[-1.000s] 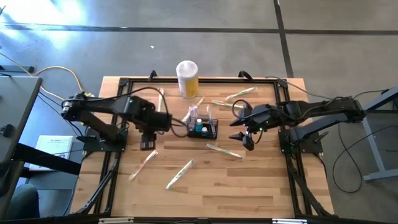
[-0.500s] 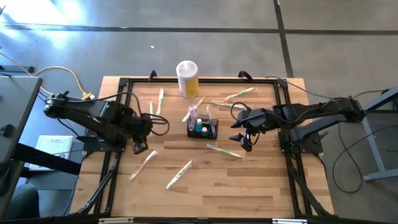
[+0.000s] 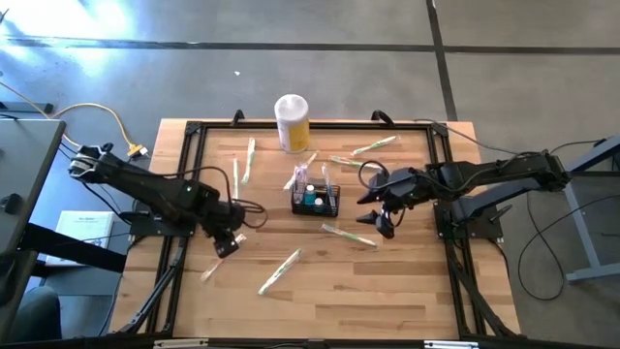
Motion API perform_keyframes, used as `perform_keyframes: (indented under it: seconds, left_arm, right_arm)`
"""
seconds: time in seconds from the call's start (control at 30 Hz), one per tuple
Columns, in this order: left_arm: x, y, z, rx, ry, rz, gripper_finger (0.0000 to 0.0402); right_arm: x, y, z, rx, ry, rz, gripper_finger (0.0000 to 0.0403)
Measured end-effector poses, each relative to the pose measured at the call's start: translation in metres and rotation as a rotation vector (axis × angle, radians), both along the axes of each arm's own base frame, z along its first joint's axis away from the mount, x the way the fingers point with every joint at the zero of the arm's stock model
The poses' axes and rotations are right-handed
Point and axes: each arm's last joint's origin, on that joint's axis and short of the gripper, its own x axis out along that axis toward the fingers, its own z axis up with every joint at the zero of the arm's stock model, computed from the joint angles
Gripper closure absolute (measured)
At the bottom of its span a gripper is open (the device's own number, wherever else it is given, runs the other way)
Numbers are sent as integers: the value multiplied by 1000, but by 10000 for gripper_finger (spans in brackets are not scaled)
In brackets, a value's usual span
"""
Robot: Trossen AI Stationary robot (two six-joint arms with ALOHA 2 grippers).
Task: Pick & Place toothbrushing station
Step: Put the green toothbrush into the right section wire organizer
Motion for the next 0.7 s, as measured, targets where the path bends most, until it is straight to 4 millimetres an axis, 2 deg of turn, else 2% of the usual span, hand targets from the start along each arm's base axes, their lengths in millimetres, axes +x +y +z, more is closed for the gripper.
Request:
perform_keyframes:
  seconds: [0.1, 0.23, 0.6, 0.7]
  left_arm:
    - [-1, -1, -2, 80, -17, 14, 245]
    - [-1, 9, 0, 175, -40, 170, 245]
    - [2, 69, -3, 238, 31, 769, 245]
    - [2, 83, -4, 247, 46, 858, 245]
  right_arm:
    - [0, 0, 0, 4, 0, 6, 142]
    - [2, 0, -1, -4, 5, 6, 142]
    - [8, 1, -7, -8, 26, 6, 142]
    - [10, 1, -9, -8, 41, 7, 142]
